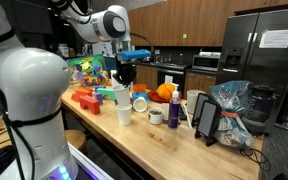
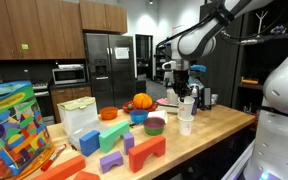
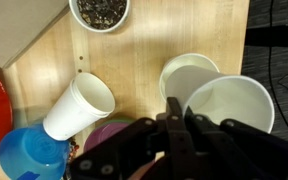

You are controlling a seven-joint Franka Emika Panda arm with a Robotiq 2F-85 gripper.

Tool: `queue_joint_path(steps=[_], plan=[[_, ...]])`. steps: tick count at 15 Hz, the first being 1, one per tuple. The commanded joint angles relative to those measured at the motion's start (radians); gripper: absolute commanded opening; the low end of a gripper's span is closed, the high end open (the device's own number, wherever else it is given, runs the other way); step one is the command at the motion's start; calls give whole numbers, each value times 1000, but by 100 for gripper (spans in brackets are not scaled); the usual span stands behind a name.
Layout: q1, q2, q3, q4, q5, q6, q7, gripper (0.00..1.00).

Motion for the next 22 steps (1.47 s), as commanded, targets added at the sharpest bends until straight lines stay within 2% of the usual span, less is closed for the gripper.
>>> queue_joint_path(steps=[1,20,21,22], plan=[[13,22,-15,1,18,40,-34,1],[4,90,-38,-9,100,79,-128,1],[3,95,-38,-7,102,77,-127,28],[3,99,-39,-6,105,77,-130,29]])
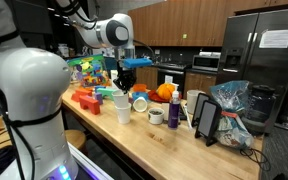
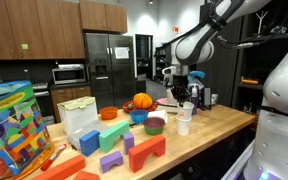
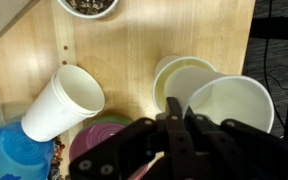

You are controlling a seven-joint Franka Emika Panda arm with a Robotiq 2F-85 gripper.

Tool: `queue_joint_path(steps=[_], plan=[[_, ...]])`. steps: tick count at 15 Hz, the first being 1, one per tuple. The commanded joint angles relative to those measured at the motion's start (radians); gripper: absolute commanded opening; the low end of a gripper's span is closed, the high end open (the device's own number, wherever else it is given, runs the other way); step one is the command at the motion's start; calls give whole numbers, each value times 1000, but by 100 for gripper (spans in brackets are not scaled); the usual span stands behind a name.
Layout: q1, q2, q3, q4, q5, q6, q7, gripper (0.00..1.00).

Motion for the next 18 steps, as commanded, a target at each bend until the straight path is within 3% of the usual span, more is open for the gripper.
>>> queue_joint_path(steps=[1,11,18], plan=[[0,21,-15,2,23,16,-30,32],[3,-5,-10,8,48,49,-38,100],[12,66,-20,77,69,158,-39,100]])
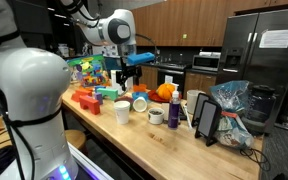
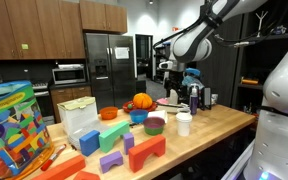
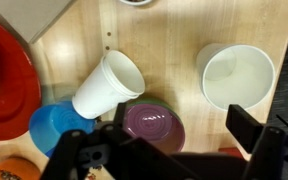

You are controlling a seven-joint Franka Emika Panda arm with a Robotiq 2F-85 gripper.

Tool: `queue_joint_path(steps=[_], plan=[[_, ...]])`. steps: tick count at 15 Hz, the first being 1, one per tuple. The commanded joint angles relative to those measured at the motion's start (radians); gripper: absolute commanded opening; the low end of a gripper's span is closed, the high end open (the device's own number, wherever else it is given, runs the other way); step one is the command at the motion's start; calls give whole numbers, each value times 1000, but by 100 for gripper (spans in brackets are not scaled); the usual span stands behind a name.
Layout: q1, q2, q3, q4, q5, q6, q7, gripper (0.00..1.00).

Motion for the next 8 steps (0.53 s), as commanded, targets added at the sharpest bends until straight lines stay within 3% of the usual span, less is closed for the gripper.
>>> queue_joint_path(steps=[1,8], plan=[[17,70,-23,52,47,64,-27,100],[35,217,-44,121,224,183,-129,100]])
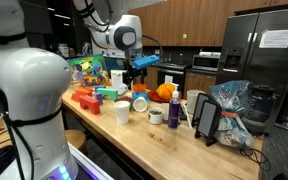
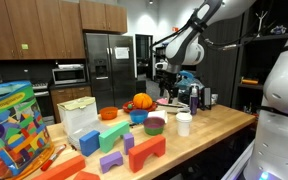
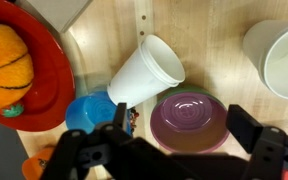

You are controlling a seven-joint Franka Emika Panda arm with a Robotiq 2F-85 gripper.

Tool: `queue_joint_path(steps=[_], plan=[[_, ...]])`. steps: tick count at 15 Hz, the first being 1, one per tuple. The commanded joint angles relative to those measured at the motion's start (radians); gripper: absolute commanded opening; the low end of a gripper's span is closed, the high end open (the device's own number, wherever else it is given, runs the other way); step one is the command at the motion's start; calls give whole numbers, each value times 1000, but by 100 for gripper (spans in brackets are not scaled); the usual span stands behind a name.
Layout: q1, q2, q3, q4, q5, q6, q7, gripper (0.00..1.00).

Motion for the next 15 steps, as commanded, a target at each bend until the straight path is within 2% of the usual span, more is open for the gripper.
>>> queue_joint_path(steps=[1,4,5,15], plan=[[23,92,-27,49,117,46,-93,100],[10,132,-20,64,233,30,-179,100],[-19,130,16,56,214,28,-151,100],[-23,130,29,54,213,28,-149,100]])
